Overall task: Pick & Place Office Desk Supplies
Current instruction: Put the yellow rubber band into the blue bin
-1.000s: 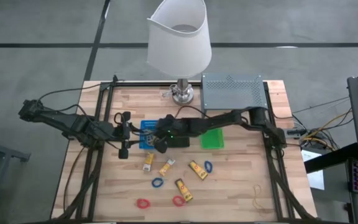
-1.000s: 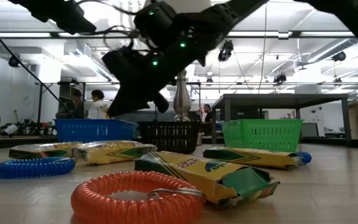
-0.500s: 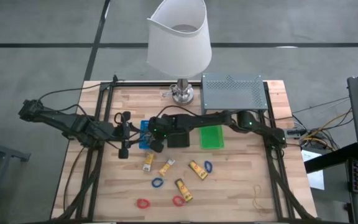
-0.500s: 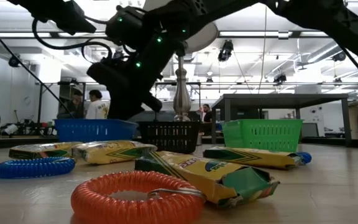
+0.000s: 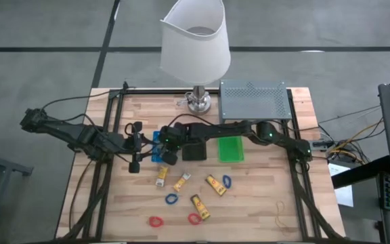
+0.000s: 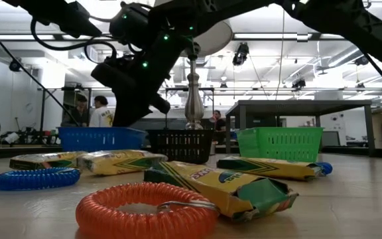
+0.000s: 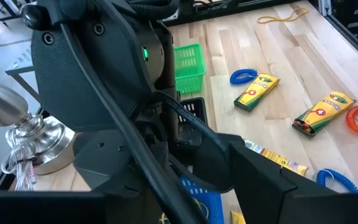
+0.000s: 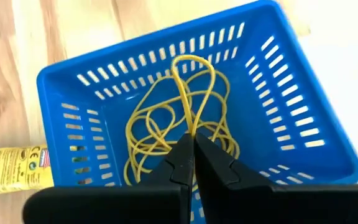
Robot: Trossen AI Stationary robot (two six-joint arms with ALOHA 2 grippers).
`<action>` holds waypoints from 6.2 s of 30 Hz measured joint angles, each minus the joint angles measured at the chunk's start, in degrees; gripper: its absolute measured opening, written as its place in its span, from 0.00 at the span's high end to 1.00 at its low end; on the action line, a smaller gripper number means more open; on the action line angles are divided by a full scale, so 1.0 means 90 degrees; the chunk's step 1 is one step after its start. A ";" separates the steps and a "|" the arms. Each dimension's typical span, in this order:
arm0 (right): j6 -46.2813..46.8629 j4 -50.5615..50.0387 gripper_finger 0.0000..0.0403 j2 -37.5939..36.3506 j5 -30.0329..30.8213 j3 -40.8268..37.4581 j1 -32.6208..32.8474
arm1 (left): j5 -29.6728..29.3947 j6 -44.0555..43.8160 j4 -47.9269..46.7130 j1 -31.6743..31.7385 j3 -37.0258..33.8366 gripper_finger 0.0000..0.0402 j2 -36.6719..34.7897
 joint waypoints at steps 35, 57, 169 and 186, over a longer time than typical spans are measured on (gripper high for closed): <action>-0.0015 0.0291 0.90 0.0000 0.0692 -0.0068 0.0246 | 0.0002 0.0002 0.0022 -0.0001 0.0000 0.58 0.0002; 0.0154 -0.0025 0.98 -0.0420 0.1358 -0.0404 0.0485 | 0.0002 0.0001 0.0017 -0.0002 0.0000 0.58 0.0000; 1.2842 -0.2872 0.69 -0.4779 -0.0562 -0.6550 0.6745 | 0.0000 0.0002 0.0000 0.0000 0.0002 0.58 0.0002; 1.2915 -0.1430 0.77 -0.4777 -0.1023 -0.7738 0.6740 | 0.0001 0.0001 0.0000 -0.0002 0.0002 0.58 0.0002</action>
